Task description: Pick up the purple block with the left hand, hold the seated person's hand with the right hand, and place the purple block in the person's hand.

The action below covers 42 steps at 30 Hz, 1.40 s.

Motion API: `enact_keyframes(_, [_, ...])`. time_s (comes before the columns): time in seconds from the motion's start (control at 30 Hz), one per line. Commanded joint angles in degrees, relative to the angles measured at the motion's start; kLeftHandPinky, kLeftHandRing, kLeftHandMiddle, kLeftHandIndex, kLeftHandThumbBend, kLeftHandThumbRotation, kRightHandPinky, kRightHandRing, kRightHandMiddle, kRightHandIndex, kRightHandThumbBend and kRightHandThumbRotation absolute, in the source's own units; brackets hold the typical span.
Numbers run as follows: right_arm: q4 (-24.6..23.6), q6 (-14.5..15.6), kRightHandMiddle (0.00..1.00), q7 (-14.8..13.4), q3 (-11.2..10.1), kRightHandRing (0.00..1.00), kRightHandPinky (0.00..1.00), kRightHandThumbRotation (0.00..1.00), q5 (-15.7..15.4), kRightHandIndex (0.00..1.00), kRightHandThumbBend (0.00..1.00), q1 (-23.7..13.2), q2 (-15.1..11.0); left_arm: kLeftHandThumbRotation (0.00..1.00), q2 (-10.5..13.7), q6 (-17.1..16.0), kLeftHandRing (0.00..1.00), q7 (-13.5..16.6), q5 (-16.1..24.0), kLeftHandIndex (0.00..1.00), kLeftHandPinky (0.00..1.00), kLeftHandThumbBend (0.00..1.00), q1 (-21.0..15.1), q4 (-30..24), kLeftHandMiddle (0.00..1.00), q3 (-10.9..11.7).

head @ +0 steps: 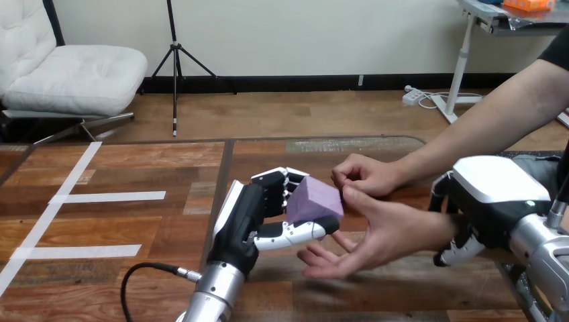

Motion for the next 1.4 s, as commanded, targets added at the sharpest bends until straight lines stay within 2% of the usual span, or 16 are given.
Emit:
enact_keyframes(0.0, [-3.93,-0.04,0.51,0.41,-1.07,0.45,0.36,0.00,-0.50,0.52,0.79,-1.88,-0.23,0.20,-0.51,0.23,0.42,-0.21,-1.23,0.51,0.36,0.84,-1.60,-3.08,0.49,1.00])
enact_keyframes(0.37, [-5.29,0.09,0.52,1.05,-0.91,0.45,0.38,0.00,-0.62,0.52,0.76,-1.79,0.13,0.20,-1.35,1.01,0.42,-0.35,-0.89,0.51,0.36,0.84,-1.39,-3.50,0.49,0.74])
enact_keyframes(0.9, [-7.29,0.80,0.51,2.63,-0.52,0.45,0.37,0.00,-1.50,0.52,0.74,-2.27,0.69,0.20,-1.31,1.37,0.42,-0.69,-0.65,0.51,0.36,0.84,-1.07,-3.66,0.49,0.62])
enact_keyframes(1.37, [-7.71,-2.17,0.50,1.35,-0.28,0.44,0.36,0.00,-1.39,0.52,0.77,-3.17,0.88,0.20,-0.89,1.35,0.42,-1.00,-0.59,0.51,0.36,0.83,-0.82,-4.04,0.49,0.64])
